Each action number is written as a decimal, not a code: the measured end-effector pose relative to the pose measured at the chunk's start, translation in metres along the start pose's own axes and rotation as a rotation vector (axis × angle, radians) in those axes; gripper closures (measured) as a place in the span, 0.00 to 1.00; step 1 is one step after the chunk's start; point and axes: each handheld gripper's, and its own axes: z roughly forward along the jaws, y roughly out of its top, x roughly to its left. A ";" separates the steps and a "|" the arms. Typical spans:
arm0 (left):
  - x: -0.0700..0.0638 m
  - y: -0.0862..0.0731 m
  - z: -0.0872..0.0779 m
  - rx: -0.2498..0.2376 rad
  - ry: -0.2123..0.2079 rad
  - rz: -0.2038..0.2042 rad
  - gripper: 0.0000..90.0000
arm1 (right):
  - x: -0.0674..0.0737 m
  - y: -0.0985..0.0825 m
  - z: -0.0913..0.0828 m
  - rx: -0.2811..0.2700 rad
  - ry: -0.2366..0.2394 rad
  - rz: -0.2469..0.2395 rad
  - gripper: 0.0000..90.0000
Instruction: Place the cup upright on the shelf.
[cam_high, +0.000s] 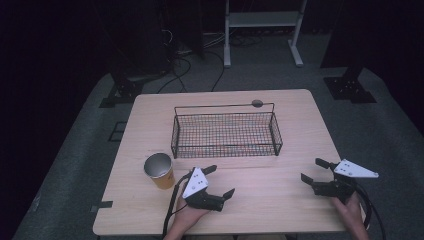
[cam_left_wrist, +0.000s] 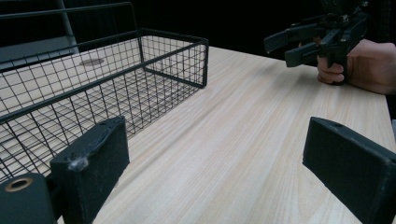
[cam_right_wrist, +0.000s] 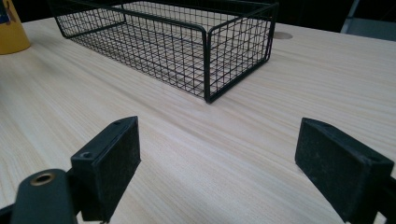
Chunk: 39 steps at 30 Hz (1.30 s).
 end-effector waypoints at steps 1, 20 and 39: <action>0.000 0.000 0.000 0.001 -0.005 -0.003 0.07 | 0.000 0.000 0.000 0.000 0.000 0.000 0.15; -0.008 0.008 -0.011 -0.007 -0.021 0.018 0.04 | 0.000 0.000 0.001 0.006 -0.013 0.004 0.15; -0.006 0.013 -0.034 -0.043 0.029 0.021 0.03 | 0.001 0.000 0.001 0.008 -0.015 0.005 0.15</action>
